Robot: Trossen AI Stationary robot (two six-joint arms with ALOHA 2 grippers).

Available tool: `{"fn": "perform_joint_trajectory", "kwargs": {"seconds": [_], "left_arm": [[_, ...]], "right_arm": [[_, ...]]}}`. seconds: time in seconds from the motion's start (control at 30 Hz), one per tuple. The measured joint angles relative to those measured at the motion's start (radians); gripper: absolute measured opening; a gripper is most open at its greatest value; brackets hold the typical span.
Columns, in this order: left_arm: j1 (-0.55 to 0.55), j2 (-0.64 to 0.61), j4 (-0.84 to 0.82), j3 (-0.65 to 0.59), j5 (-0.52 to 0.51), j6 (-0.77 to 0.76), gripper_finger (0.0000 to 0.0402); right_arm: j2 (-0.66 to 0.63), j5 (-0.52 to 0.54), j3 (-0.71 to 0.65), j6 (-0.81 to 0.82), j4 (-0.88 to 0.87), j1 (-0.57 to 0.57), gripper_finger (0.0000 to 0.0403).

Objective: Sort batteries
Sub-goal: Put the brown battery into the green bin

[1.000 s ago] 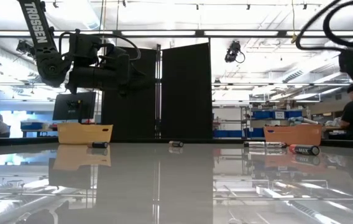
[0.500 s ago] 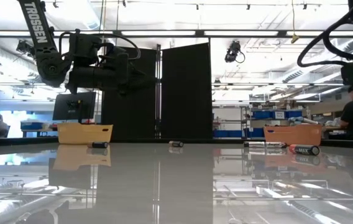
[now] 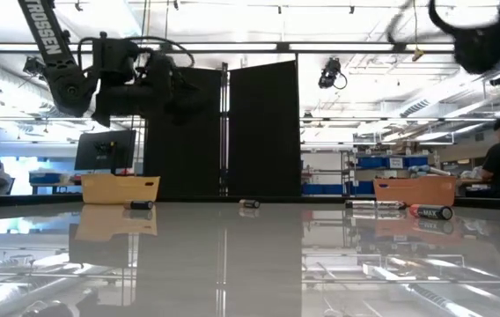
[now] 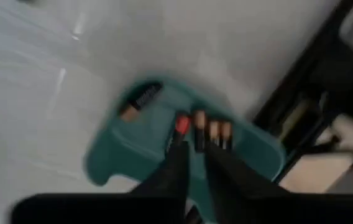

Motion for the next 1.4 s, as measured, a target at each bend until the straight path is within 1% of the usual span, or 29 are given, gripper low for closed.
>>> {"fn": "perform_joint_trajectory", "kwargs": {"seconds": [0.03,0.07,0.17,0.23,0.3,0.37,0.5,0.57,0.67,0.77,0.83,0.9,1.0,1.1,1.2,1.4], "left_arm": [[0.0,-0.013,-0.002,0.0,0.02,-0.001,0.0163],[0.0,-0.031,-0.018,0.0,0.038,-0.001,0.0159],[0.0,-0.083,-0.119,0.0,0.077,0.003,0.0141],[-0.001,-0.119,-0.216,0.0,0.098,0.023,0.0125],[-0.006,-0.159,-0.313,0.0,0.107,0.051,0.0107],[-0.013,-0.201,-0.417,0.0,0.107,0.083,0.0087],[-0.031,-0.289,-0.664,0.03,0.097,0.13,0.005],[-0.045,-0.331,-0.833,0.069,0.061,0.16,0.0032],[-0.077,-0.376,-1.133,0.145,-0.044,0.232,0.0011],[-0.116,-0.387,-1.411,0.239,-0.172,0.293,0.0006],[-0.138,-0.382,-1.556,0.29,-0.234,0.315,0.0007],[-0.15,-0.364,-1.681,0.332,-0.253,0.319,0.0008],[-0.157,-0.33,-1.834,0.374,-0.246,0.319,0.0008],[-0.159,-0.286,-1.916,0.381,-0.245,0.32,0.001],[-0.165,-0.227,-1.95,0.381,-0.249,0.341,0.0023],[-0.191,-0.122,-1.923,0.381,-0.25,0.364,0.0083]], "right_arm": [[-0.011,0.035,0.019,-0.047,-0.002,-0.018,0.0023],[-0.022,0.073,0.031,-0.101,0.003,-0.039,0.0013],[-0.045,0.161,0.032,-0.266,0.068,-0.134,0.0015],[-0.052,0.193,0.004,-0.417,0.166,-0.214,0.0011],[-0.053,0.201,-0.031,-0.598,0.306,-0.303,0.0007],[-0.051,0.194,-0.075,-0.772,0.501,-0.397,0.0008],[-0.032,0.084,-0.155,-1.05,0.906,-0.573,0.0007],[-0.011,0.033,-0.173,-1.151,1.04,-0.641,0.0006],[0.034,-0.001,-0.176,-1.276,1.141,-0.712,0.0007],[0.078,-0.023,-0.176,-1.371,1.217,-0.753,0.0007],[0.105,-0.035,-0.177,-1.415,1.248,-0.772,0.0007],[0.128,-0.048,-0.177,-1.448,1.276,-0.789,0.0007],[0.158,-0.071,-0.177,-1.489,1.305,-0.808,0.0008],[0.183,-0.075,-0.177,-1.515,1.327,-0.822,0.0008],[0.201,-0.076,-0.177,-1.525,1.346,-0.835,0.0008],[0.22,-0.078,-0.177,-1.536,1.364,-0.842,0.0008]]}}
